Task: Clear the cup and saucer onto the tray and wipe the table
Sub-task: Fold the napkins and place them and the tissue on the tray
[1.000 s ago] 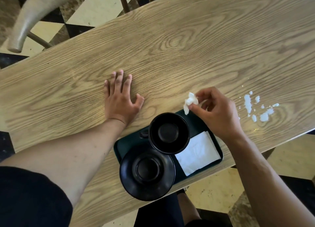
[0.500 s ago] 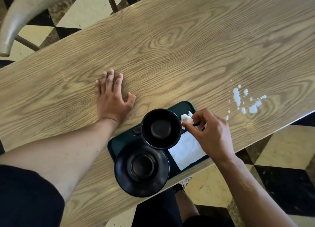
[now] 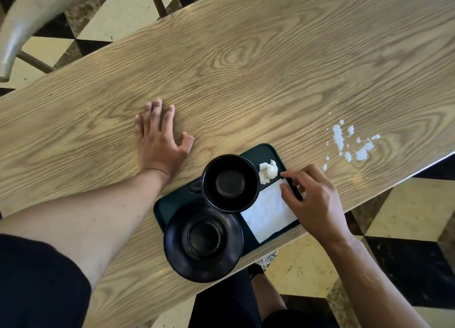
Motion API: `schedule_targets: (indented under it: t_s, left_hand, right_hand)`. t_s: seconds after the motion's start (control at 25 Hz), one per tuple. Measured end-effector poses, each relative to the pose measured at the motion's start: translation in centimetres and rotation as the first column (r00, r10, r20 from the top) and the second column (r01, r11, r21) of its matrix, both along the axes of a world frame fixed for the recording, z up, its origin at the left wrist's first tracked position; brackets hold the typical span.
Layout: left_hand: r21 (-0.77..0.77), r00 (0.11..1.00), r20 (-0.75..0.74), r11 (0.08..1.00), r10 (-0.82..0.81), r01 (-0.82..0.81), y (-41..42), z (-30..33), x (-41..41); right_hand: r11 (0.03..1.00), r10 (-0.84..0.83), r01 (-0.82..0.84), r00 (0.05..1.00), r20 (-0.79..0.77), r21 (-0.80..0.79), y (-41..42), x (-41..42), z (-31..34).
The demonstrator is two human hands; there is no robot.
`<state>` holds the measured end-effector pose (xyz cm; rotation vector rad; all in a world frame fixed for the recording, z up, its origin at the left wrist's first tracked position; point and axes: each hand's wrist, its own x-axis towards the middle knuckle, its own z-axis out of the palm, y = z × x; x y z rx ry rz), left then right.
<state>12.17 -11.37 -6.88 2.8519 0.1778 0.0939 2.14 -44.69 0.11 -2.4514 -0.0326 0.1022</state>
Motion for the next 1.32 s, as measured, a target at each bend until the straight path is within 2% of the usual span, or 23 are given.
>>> schedule_targets:
  t_s: [0.8,1.16,1.32]
  left_hand:
    - [-0.018,1.0,-0.011,1.0,0.003,-0.003,-0.1,0.1,0.1]
    - [0.001,1.0,0.002,1.0,0.002,-0.002,0.3,-0.4,-0.1]
    - [-0.001,1.0,0.003,1.0,0.003,-0.003,0.2,-0.3,0.1]
  right_hand:
    - [0.992,0.124,-0.124,0.992,-0.005,0.028,-0.8,0.2,0.8]
    - [0.998,0.054,-0.055,0.998,0.024,0.023,-1.1,-0.2,0.2]
    - [0.997,0.072,-0.073,0.996,0.046,0.026,-1.3,-0.1,0.3]
